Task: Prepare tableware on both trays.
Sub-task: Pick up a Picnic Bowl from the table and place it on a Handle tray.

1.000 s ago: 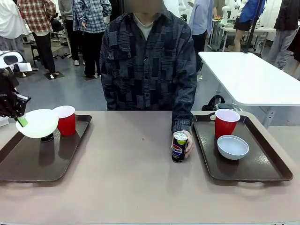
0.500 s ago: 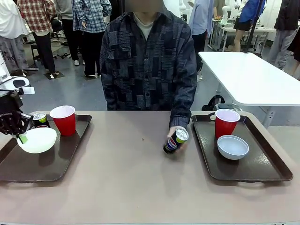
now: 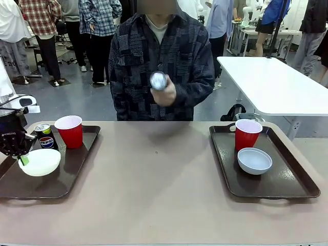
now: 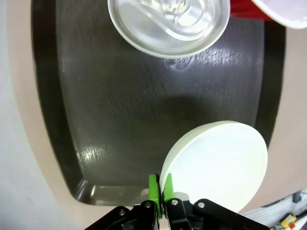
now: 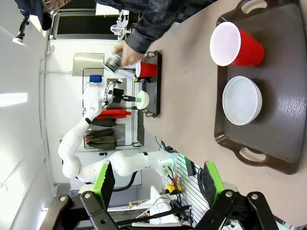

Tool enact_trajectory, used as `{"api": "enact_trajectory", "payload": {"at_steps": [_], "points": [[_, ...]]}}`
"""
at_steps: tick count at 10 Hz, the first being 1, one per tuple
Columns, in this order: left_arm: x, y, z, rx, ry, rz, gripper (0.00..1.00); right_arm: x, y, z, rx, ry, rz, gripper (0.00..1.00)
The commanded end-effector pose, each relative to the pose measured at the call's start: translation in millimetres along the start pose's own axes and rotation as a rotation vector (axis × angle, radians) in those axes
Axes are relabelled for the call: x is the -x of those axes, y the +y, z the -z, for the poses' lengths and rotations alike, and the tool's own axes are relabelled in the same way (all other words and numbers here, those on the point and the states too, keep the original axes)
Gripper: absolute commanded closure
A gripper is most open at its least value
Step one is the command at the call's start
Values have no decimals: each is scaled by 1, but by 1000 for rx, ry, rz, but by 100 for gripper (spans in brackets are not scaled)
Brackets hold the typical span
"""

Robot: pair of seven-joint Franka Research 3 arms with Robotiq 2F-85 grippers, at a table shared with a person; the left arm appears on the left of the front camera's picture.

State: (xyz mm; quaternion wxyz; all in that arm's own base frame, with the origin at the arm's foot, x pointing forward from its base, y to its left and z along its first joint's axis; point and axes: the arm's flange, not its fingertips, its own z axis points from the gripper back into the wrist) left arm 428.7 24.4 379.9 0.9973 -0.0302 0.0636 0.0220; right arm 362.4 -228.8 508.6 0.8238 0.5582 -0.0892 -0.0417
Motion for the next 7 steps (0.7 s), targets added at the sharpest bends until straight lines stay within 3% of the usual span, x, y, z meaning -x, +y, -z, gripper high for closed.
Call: {"api": "enact_trajectory", "payload": {"at_steps": [1, 6, 7], "points": [[6, -1, 10, -64, -20, -1, 96, 1, 2, 1, -4, -1, -3, 4], [16, -6, 35, -126, -73, 10, 96, 1, 2, 1, -4, -1, -3, 4], [19, -8, 33, -125, -81, 9, 86, 1, 2, 1, -4, -1, -3, 4]]}}
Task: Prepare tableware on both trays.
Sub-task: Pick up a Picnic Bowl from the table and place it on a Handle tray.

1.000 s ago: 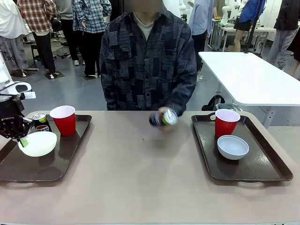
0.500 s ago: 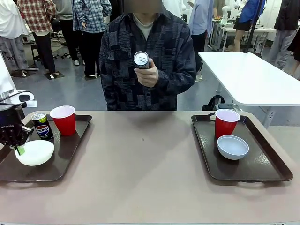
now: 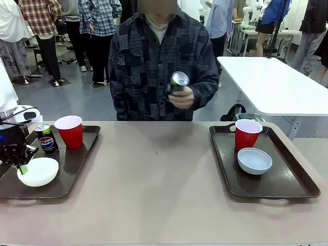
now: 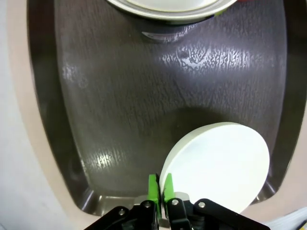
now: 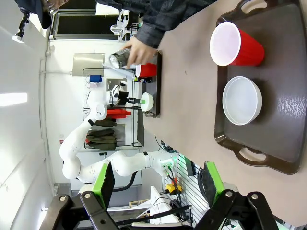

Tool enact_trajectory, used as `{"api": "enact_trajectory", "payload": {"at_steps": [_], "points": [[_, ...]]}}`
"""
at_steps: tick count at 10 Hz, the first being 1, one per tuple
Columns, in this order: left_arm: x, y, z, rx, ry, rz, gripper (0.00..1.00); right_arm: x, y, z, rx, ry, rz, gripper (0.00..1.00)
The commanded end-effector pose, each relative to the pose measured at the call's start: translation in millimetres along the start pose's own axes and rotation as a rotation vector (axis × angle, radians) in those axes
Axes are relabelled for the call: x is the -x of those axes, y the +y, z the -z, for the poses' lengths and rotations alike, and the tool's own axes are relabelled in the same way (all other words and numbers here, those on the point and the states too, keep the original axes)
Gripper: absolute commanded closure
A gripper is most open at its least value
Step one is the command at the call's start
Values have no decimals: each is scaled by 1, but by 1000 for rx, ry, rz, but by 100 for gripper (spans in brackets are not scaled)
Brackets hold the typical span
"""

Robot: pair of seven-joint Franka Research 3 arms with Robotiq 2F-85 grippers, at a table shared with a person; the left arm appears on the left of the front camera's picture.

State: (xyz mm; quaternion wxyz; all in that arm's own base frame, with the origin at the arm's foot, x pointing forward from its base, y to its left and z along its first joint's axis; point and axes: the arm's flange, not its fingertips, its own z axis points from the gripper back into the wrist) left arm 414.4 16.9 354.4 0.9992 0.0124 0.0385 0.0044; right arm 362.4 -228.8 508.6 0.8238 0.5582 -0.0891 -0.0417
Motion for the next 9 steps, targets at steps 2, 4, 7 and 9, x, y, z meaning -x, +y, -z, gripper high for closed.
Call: {"api": "enact_trajectory", "payload": {"at_steps": [2, 4, 7, 9], "points": [[14, -6, -7, -20, -43, -11, 66, 1, 2, 1, -4, -1, -2, 4], [33, -13, -39, 9, -98, 17, 46, 1, 2, 1, -4, -1, -2, 4], [58, -22, -75, 41, -134, 61, 16, 1, 2, 1, -4, -1, -2, 4], [80, -25, -99, 59, -158, 84, 0, 1, 2, 1, -4, -1, -2, 4]]}}
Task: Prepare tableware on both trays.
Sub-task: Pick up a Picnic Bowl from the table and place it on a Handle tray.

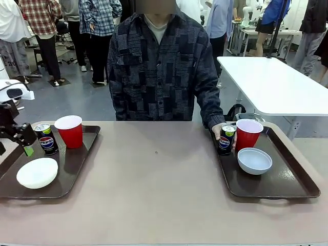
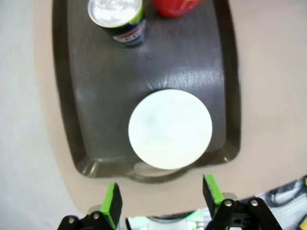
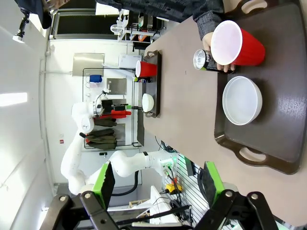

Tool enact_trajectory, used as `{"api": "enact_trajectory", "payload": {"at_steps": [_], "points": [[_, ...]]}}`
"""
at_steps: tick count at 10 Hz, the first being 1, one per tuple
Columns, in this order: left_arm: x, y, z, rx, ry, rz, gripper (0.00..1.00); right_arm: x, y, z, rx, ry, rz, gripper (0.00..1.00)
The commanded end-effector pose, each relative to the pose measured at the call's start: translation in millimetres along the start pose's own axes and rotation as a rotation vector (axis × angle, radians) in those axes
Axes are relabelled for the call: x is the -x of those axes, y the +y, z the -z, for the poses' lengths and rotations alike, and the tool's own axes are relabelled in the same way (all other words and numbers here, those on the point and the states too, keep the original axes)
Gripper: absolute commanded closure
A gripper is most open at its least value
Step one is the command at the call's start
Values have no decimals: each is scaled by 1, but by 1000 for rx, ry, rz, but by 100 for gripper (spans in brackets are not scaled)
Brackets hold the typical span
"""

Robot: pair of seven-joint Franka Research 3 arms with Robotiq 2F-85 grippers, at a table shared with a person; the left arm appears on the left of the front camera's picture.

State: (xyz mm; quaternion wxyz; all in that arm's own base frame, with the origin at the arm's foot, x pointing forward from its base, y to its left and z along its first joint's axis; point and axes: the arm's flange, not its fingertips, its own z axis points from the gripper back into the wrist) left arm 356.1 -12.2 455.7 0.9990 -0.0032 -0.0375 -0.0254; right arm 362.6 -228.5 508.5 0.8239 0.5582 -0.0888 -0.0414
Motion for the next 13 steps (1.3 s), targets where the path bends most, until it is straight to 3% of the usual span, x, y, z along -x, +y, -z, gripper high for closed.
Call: {"api": "enact_trajectory", "payload": {"at_steps": [1, 4, 5, 12, 13], "points": [[16, 1, -14, 44, -27, 25, 0, 2, 2, 0, -4, -2, -2, 4], [9, 8, -22, 13, -96, -78, 0, 2, 2, 0, -4, -2, -2, 4], [15, 0, -30, 27, -59, 3, 0, 2, 2, 0, -4, -2, -2, 4], [15, 1, -31, 21, -66, -11, 0, 2, 2, 0, -4, -2, -2, 4], [5, 11, -52, 257, 44, -9, 0, 2, 2, 0, -4, -2, -2, 4]]}}
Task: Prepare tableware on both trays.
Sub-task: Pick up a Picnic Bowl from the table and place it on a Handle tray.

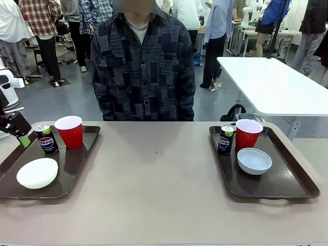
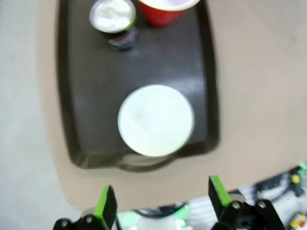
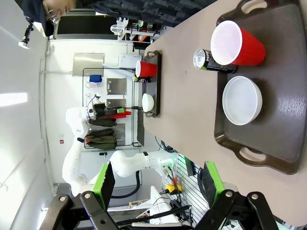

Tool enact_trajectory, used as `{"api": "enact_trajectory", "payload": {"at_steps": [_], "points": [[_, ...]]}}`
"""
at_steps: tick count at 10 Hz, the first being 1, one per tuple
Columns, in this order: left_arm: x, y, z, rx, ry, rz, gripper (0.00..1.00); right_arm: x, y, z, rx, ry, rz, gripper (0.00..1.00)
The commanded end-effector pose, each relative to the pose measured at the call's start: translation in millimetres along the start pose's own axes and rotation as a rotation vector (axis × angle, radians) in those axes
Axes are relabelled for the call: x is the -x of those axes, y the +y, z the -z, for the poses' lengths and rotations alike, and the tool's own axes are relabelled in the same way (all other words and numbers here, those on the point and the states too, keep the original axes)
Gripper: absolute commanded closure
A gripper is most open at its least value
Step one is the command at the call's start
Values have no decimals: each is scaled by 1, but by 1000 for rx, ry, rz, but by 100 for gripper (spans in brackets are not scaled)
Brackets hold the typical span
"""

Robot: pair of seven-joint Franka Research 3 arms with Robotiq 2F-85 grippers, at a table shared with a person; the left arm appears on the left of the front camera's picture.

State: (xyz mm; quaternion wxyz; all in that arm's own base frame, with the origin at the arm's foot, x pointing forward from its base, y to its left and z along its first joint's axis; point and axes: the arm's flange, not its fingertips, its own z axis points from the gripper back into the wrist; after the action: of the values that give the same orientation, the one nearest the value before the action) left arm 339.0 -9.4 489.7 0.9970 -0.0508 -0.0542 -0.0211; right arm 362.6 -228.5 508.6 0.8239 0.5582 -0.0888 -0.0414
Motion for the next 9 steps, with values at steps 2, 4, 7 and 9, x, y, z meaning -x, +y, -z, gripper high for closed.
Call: {"api": "enact_trajectory", "payload": {"at_steps": [2, 4, 7, 9], "points": [[-23, 45, -35, 505, 258, -82, 0, 2, 2, 0, -4, -2, -2, 4], [-37, 99, -48, 645, 274, -156, 0, 2, 2, 0, -4, -2, -2, 4], [-62, 170, -53, 741, 188, -196, 0, 2, 2, 0, -4, -2, -2, 4], [-58, 210, -47, 788, 63, -238, 0, 2, 2, 0, -4, -2, -2, 4]]}}
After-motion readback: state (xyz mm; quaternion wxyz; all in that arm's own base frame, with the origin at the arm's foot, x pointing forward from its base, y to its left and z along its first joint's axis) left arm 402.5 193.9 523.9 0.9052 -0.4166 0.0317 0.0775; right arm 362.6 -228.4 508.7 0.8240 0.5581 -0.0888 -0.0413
